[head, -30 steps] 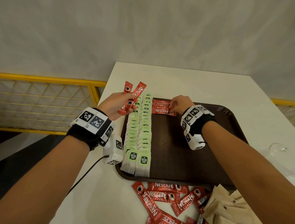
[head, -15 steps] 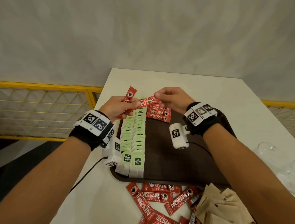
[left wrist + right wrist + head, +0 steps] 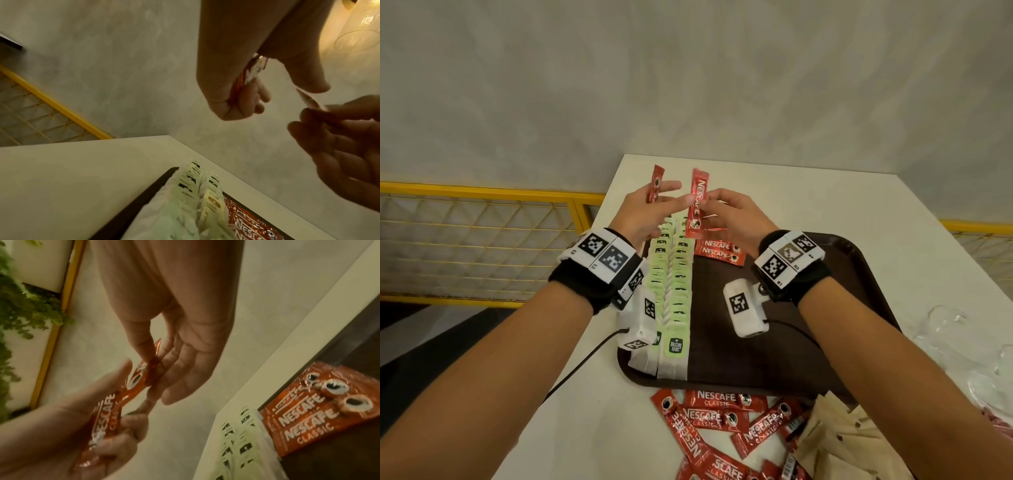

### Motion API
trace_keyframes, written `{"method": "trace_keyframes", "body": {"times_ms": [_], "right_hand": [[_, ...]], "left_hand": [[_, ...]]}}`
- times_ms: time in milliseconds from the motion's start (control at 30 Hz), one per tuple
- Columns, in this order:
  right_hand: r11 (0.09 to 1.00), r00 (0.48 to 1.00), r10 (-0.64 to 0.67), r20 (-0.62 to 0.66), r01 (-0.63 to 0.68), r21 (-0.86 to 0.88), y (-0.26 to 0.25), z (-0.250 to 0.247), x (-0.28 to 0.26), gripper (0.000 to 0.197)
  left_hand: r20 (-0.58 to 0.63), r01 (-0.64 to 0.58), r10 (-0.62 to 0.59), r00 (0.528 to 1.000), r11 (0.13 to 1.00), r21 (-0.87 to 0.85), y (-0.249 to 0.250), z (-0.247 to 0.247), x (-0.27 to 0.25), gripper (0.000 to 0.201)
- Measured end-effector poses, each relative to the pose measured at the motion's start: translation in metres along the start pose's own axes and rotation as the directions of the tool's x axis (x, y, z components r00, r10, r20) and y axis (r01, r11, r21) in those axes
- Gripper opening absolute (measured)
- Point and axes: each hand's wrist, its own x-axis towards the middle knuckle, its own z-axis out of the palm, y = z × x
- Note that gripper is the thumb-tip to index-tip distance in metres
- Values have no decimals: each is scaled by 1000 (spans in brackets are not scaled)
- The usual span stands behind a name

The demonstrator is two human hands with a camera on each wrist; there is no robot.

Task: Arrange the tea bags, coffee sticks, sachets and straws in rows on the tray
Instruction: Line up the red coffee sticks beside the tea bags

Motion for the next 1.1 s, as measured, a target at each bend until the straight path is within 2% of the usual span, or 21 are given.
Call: {"method": "trace_keyframes", "body": {"times_ms": [33,100,200,333,433,500,600,700,833,1000,1100], "right_hand": [[996,1000,-2,17,4,-92,-1,1,-2,4],[971,998,-1,56,14,-238,-2,2,-5,12],[962,997,3,72,17,-271,-2,-2,-8,19],[943,997,-25,72,47,-328,-6,-13,-9,5],[905,999,-6,35,20,-424,-8,-29,-4,6],[849,999,31,-19,-36,-527,-3,-42,3,7],[718,987,102,-124,-159,-678,15,-56,12,12],[588,974,175,-147,-223,-778,34,-57,18,16],[420,968,219,-123,-208,-883,46,-52,26,23],[312,974,177,-141,-192,-930,47,-51,34,21],[280,978,156,-139,-178,-943,48,-51,36,22]], "left_hand": [[5,-11,11,1000,1000,-26,1,1,1,34],[-10,-26,25,1000,998,-50,1,3,2,23],[-46,0,-4,999,996,-92,0,5,5,12],[-49,77,-86,995,983,-166,-3,5,5,14],[-46,142,-153,987,972,-188,-6,2,5,21],[-41,159,-170,985,967,-199,-9,-4,5,20],[-24,191,-201,979,956,-222,-11,-13,6,24],[37,252,-250,968,943,-215,-12,-15,5,31],[83,300,-289,954,913,-277,-14,-15,6,26],[108,316,-297,949,878,-359,-16,-19,6,22],[107,310,-291,951,872,-378,-16,-20,6,20]]}}
